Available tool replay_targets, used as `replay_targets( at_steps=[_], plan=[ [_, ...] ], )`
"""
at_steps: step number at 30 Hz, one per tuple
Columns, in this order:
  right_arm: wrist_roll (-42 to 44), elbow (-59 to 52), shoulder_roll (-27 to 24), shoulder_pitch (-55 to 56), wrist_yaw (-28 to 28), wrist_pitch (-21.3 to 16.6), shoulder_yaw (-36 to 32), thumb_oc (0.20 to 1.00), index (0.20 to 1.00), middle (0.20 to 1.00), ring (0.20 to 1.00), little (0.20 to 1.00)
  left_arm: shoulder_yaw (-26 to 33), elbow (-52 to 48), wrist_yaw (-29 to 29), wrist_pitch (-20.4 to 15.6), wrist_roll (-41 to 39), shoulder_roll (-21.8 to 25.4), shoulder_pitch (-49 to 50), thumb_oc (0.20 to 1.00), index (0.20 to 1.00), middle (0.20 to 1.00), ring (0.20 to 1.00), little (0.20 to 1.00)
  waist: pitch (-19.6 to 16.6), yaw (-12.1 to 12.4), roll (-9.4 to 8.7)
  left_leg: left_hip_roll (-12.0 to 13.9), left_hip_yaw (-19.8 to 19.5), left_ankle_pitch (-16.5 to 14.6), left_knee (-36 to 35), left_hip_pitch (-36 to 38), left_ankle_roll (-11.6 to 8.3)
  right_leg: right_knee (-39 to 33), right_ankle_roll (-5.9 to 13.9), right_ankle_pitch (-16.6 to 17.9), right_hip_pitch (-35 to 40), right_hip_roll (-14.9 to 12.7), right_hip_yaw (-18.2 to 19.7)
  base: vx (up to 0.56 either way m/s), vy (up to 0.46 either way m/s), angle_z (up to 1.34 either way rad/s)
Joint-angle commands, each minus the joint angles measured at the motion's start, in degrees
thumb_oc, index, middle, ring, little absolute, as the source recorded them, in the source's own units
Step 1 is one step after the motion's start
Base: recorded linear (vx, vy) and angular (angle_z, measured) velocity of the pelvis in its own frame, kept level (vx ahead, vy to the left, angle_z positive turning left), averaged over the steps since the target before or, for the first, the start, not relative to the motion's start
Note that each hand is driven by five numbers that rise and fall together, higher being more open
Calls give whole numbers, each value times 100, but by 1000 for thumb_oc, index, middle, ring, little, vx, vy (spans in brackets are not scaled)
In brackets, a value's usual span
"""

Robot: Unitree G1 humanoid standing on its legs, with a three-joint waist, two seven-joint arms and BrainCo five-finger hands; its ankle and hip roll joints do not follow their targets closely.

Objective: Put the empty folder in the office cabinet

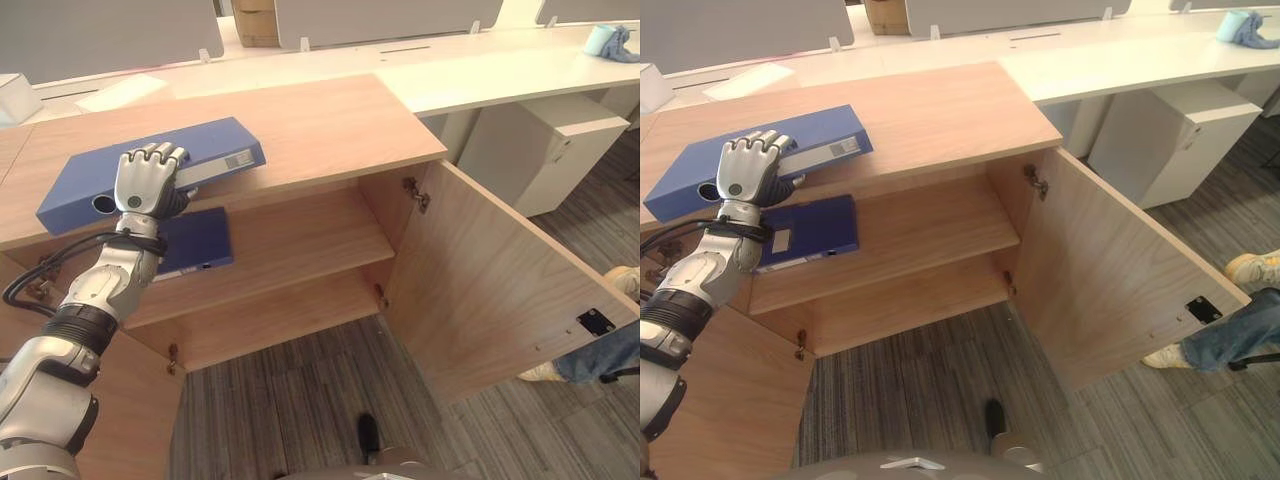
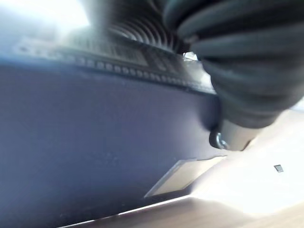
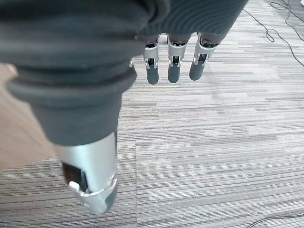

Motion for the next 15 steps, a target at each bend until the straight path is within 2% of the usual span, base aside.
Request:
replay_targets(
  at_steps=[1, 4, 5, 10, 12, 13, 14, 15],
  plan=[
    [241, 77, -102, -141, -106, 4, 183, 1000, 1000, 1000, 1000, 1000, 529, -180, 89, -162, -753, 117, 12, 200, 200, 200, 200, 200, -224, -95, -238, -33, -93, -339, -46, -417, -211, -8, 635, -645, 465, -485, -129, -52, -17, 4],
    [267, 12, -90, -176, -81, 7, 190, 1000, 1000, 1000, 1000, 1000, 661, -329, 145, -201, -878, 72, 38, 200, 200, 200, 200, 200, -255, -88, -226, -46, -113, -332, -46, -391, -207, -8, 635, -649, 501, -495, -150, -38, -12, 4],
    [276, -155, -69, -265, -50, 6, 211, 1000, 1000, 1000, 1000, 1000, 916, -657, 230, -287, -1193, -2, 45, 200, 200, 200, 200, 200, -347, -34, -188, -73, -167, -338, -46, -319, -182, -8, 611, -681, 582, -503, -167, -96, -34, 3],
    [310, -354, -85, -538, -22, 32, 297, 1000, 1000, 1000, 1000, 1000, 1297, -1182, 328, -443, -1741, -143, 75, 200, 200, 200, 200, 200, -458, 15, -100, -117, -235, -334, -46, -206, -136, -8, 573, -710, 729, -513, -199, -56, -17, 5],
    [318, -516, -101, -752, -39, 34, 360, 1000, 1000, 1000, 1000, 1000, 1561, -1638, 354, -657, -2379, -384, 141, 200, 200, 200, 200, 200, -541, 63, -44, -142, -270, -331, -46, -110, -120, -8, 537, -740, 828, -512, -212, -34, -5, 3],
    [318, -517, -108, -754, -38, 36, 366, 1000, 1000, 1000, 1000, 1000, 1583, -1658, 343, -651, -2384, -383, 162, 200, 200, 200, 200, 200, -536, 57, -37, -140, -269, -333, -46, -104, -120, -8, 536, -741, 835, -510, -212, -27, -8, 5],
    [281, -651, -82, -884, -35, 46, 450, 1000, 1000, 1000, 1000, 1000, 1822, -2094, 308, -844, -3020, -660, 318, 200, 200, 200, 200, 200, -603, 103, -17, -143, -285, -331, -46, -51, -121, -8, 507, -763, 895, -505, -228, -5, -4, 4],
    [280, -653, -91, -883, -35, 49, 458, 1000, 1000, 1000, 1000, 1000, 1848, -2121, 295, -836, -3030, -661, 348, 200, 200, 200, 200, 200, -601, 96, -7, -141, -284, -334, -46, -43, -122, -8, 507, -765, 902, -504, -227, 0, 0, 0]
  ],
)
